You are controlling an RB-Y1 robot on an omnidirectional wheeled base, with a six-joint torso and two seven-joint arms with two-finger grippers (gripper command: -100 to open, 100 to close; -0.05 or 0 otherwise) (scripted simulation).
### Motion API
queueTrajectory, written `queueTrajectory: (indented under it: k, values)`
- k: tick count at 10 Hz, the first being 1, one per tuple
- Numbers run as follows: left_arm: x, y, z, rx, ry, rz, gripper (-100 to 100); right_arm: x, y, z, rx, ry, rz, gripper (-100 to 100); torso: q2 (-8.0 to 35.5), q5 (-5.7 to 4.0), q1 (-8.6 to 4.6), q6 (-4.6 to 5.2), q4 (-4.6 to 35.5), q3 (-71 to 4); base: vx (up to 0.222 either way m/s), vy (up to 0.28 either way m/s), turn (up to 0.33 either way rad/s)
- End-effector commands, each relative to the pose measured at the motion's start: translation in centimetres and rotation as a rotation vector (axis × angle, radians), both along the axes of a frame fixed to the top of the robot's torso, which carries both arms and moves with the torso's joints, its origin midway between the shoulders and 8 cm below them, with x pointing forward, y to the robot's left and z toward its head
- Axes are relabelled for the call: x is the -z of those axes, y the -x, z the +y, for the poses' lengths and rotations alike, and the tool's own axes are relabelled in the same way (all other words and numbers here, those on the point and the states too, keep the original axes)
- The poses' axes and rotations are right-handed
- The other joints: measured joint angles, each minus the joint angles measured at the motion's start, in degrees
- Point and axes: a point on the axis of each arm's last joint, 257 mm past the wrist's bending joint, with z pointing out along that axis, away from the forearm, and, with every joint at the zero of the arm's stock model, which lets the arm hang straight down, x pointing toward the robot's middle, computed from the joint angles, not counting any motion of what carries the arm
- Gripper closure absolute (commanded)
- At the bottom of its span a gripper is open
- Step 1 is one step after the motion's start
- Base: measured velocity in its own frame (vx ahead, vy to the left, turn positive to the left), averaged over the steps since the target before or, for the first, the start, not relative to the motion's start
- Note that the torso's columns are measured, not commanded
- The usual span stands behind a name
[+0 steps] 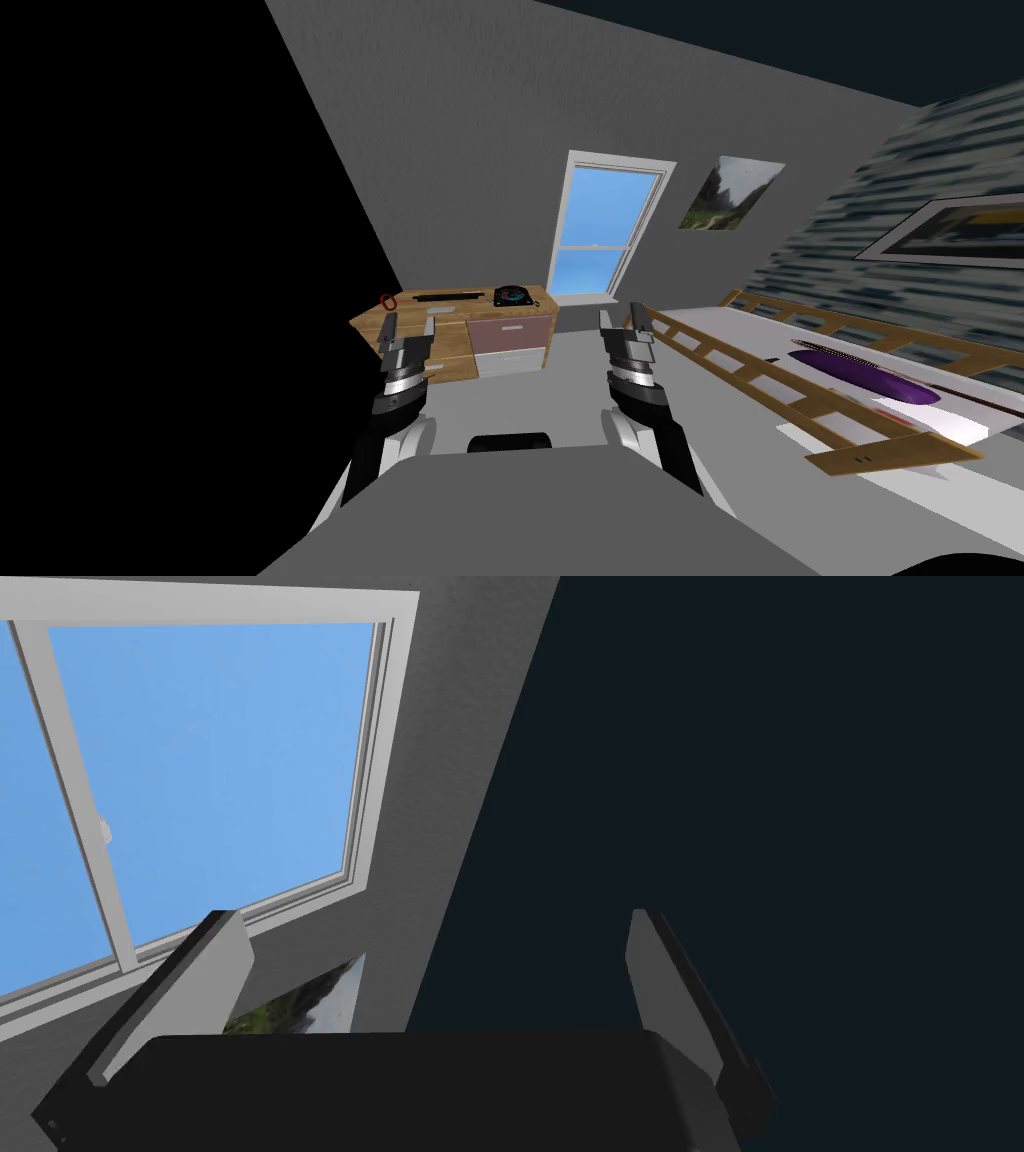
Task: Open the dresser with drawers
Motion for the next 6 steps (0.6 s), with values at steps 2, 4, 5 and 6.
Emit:
queueTrajectory:
  k: [2, 4, 5, 6]
  values:
    - [0.00, 0.00, 0.00, 0.000, 0.000, 0.000, 0, 0.00, 0.00, 0.00, 0.000, 0.000, 0.000, 0, 6.0, 0.00, 0.00, 0.00, 6.0, -12.0, 0.000, 0.000, 0.000]
    - [-0.01, 0.00, 0.00, 0.000, 0.000, 0.000, 0, -0.01, 0.00, 0.00, 0.000, 0.000, 0.000, 0, 14.2, 0.00, 0.00, 0.00, 14.2, -28.5, 0.000, 0.000, 0.000]
    - [-0.01, 0.00, 0.00, 0.000, 0.000, 0.000, 0, -0.01, 0.01, 0.00, 0.000, 0.000, 0.000, 0, 18.5, 0.00, 0.00, 0.00, 18.5, -36.9, 0.000, 0.000, 0.000]
    - [-0.01, 0.01, 0.00, 0.000, 0.000, 0.000, 0, -0.01, 0.01, 0.00, 0.000, 0.000, 0.000, 0, 22.7, 0.00, 0.00, 0.00, 22.7, -45.4, 0.000, 0.000, 0.000]
